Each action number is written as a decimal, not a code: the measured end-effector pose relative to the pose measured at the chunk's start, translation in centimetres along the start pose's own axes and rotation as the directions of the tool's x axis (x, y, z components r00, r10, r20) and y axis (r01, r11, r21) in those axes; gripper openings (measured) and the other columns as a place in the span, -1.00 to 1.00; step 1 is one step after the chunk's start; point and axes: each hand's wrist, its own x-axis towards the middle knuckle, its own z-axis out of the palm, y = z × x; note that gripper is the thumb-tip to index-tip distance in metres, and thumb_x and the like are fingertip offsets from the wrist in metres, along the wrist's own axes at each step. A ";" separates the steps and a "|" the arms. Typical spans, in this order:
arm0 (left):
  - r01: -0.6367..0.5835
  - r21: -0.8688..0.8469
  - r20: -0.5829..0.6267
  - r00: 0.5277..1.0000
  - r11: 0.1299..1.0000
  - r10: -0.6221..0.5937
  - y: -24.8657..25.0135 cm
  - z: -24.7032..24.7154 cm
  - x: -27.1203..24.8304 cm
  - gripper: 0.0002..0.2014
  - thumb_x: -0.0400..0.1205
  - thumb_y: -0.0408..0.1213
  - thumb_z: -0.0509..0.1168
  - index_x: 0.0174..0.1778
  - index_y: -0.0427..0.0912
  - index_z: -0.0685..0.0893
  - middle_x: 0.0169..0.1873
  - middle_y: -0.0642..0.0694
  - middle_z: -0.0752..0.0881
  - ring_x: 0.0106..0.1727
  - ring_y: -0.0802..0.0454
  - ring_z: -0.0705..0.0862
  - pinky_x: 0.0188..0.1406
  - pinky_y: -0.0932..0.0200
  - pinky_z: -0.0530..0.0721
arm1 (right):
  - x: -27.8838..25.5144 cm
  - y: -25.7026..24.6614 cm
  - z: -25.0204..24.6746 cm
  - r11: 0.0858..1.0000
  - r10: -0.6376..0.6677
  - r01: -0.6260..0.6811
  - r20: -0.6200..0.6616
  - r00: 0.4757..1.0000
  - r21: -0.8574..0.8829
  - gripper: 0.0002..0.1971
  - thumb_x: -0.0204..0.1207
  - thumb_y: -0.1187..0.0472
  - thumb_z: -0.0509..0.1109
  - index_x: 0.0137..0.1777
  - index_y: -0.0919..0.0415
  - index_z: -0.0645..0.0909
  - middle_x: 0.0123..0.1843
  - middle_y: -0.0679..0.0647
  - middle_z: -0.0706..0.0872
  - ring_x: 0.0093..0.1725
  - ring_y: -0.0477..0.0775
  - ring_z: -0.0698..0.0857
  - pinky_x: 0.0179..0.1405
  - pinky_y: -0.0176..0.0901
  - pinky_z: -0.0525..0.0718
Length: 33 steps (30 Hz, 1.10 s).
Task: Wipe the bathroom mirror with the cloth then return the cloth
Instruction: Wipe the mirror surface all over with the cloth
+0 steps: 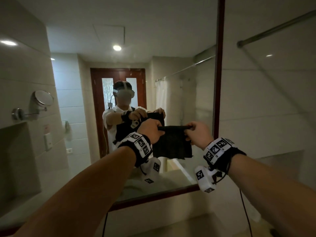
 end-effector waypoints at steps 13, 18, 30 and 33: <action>0.064 -0.117 -0.110 0.991 0.991 -0.077 6.4 5.6 11.8 -0.88 0.59 -0.19 0.43 -0.26 -0.01 0.70 -0.28 -0.11 0.76 -0.34 -0.07 0.78 -0.25 -0.04 0.82 | 11.6 6.0 -6.5 0.975 -0.032 0.029 0.010 0.999 0.219 -0.79 0.58 0.34 0.38 0.18 0.17 0.63 -0.08 0.17 0.75 -0.06 0.24 0.80 -0.07 0.12 0.80; 0.078 -0.161 -0.195 0.975 0.984 -0.109 9.8 7.0 15.5 -0.84 0.58 -0.22 0.40 -0.30 0.05 0.64 -0.22 -0.11 0.76 -0.21 -0.12 0.77 -0.10 -0.14 0.81 | 16.7 8.4 -9.6 0.963 -0.122 0.116 0.009 0.993 0.244 -0.72 0.56 0.30 0.41 0.25 0.11 0.60 -0.04 0.12 0.76 -0.08 0.13 0.81 -0.11 0.08 0.84; 0.100 -0.375 -0.292 0.931 0.922 -0.220 13.2 6.2 20.4 -0.86 0.62 -0.37 0.38 0.04 -0.15 0.59 -0.13 -0.21 0.77 -0.35 -0.13 0.77 -0.54 0.15 0.67 | 23.8 8.6 -11.0 0.933 -0.276 0.286 -0.075 0.958 0.221 -0.59 0.52 0.26 0.44 0.37 0.10 0.56 -0.07 -0.12 0.67 0.06 0.04 0.72 0.12 0.15 0.76; 0.095 -0.409 -0.305 0.923 0.908 -0.234 12.7 6.0 20.9 -0.86 0.60 -0.37 0.41 0.00 -0.17 0.59 -0.16 -0.20 0.77 -0.37 -0.10 0.78 -0.59 0.23 0.62 | 24.3 8.4 -10.1 0.923 -0.304 0.317 -0.092 0.948 0.216 -0.58 0.53 0.30 0.40 0.39 0.11 0.52 -0.02 -0.10 0.65 0.06 0.03 0.70 0.15 0.10 0.74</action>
